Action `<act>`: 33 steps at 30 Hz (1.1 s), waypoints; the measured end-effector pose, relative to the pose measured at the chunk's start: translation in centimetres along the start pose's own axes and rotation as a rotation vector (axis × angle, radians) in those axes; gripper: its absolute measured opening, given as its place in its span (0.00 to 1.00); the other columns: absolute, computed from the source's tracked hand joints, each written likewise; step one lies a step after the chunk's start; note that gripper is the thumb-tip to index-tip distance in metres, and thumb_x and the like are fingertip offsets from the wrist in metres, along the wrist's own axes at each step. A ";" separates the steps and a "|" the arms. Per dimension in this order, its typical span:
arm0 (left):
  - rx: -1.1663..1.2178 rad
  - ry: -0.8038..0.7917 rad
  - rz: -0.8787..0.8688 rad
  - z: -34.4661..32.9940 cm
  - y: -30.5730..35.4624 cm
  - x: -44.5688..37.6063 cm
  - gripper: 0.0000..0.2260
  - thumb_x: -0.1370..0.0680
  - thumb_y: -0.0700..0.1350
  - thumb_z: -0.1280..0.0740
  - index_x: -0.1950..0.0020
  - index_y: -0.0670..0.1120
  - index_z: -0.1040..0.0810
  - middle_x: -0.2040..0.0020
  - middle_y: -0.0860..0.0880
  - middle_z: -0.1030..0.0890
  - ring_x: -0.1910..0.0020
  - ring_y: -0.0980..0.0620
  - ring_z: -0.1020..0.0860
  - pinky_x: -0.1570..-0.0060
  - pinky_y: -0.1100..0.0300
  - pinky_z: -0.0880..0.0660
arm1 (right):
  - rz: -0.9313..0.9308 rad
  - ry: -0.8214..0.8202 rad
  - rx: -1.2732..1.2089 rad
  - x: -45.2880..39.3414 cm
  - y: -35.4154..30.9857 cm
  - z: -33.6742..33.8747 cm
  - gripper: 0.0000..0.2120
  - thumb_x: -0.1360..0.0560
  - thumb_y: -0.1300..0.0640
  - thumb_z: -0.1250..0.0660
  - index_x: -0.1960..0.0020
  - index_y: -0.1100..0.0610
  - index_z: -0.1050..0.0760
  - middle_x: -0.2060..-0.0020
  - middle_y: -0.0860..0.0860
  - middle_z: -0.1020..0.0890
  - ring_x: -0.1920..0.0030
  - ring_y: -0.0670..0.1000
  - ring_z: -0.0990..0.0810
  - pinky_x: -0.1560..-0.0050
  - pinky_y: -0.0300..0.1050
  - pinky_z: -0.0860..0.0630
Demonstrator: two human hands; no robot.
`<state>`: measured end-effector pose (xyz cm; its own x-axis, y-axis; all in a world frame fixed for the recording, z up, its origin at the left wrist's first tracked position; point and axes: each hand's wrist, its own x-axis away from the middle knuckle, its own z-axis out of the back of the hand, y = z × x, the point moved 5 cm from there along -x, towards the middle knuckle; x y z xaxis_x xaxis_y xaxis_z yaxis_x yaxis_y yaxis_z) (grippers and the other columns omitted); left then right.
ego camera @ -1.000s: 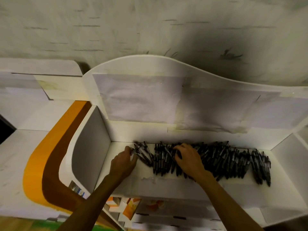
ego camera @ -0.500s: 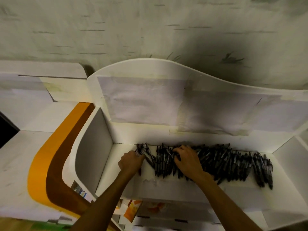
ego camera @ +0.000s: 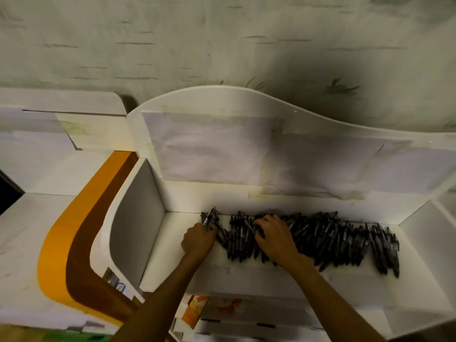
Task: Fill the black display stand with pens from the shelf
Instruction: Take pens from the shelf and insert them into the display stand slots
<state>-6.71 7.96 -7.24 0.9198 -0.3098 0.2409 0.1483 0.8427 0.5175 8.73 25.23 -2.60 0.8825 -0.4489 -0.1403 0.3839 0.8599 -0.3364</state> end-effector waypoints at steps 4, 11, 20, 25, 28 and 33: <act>0.019 0.058 0.003 0.3 0.3 0.2 0.17 0.23 0.58 0.33 0.52 0.44 0.21 0.62 0.49 0.22 0.62 0.48 0.23 0.65 0.59 0.29 | -0.005 0.005 -0.001 0.1 0.3 0.1 0.13 0.21 0.54 0.37 0.38 0.53 0.22 0.46 0.50 0.22 0.43 0.53 0.26 0.41 0.47 0.29; 0.297 0.005 0.031 0.0 0.2 0.1 0.08 0.18 0.50 0.38 0.48 0.45 0.29 0.58 0.46 0.18 0.67 0.47 0.17 0.61 0.50 0.19 | -0.008 0.007 -0.007 0.1 0.8 0.3 0.13 0.21 0.53 0.37 0.38 0.52 0.23 0.44 0.49 0.22 0.42 0.52 0.27 0.41 0.46 0.30; 0.297 -0.020 0.039 -1.5 1.4 0.4 0.14 0.27 0.56 0.26 0.59 0.47 0.22 0.63 0.48 0.19 0.66 0.53 0.23 0.70 0.62 0.31 | 0.002 -0.003 0.001 0.3 0.7 0.4 0.12 0.21 0.53 0.37 0.38 0.52 0.22 0.45 0.49 0.22 0.42 0.52 0.27 0.43 0.46 0.31; 0.307 0.056 0.102 -1.0 1.1 0.4 0.14 0.21 0.55 0.35 0.53 0.44 0.21 0.62 0.49 0.21 0.64 0.50 0.23 0.67 0.60 0.31 | -0.009 -0.025 -0.009 0.3 1.1 0.7 0.15 0.20 0.54 0.38 0.35 0.53 0.24 0.43 0.50 0.23 0.40 0.52 0.28 0.41 0.46 0.31; 0.222 0.071 0.138 -0.8 0.6 0.2 0.18 0.19 0.56 0.39 0.52 0.43 0.21 0.64 0.50 0.23 0.66 0.52 0.25 0.69 0.61 0.33 | -0.011 -0.028 -0.010 0.3 1.2 0.9 0.15 0.20 0.54 0.39 0.34 0.53 0.25 0.42 0.50 0.23 0.39 0.52 0.29 0.40 0.46 0.31; 0.060 -0.002 0.084 -0.8 1.0 -0.2 0.22 0.21 0.63 0.37 0.50 0.44 0.23 0.57 0.47 0.22 0.58 0.47 0.22 0.64 0.59 0.30 | 0.005 -0.015 -0.011 0.5 1.0 1.2 0.15 0.20 0.54 0.39 0.34 0.53 0.25 0.41 0.50 0.23 0.39 0.52 0.28 0.38 0.47 0.31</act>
<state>-6.50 9.21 -7.42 0.9275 -0.2401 0.2867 0.0489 0.8379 0.5437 9.91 26.18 -1.86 0.8884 -0.4409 -0.1278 0.3767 0.8593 -0.3460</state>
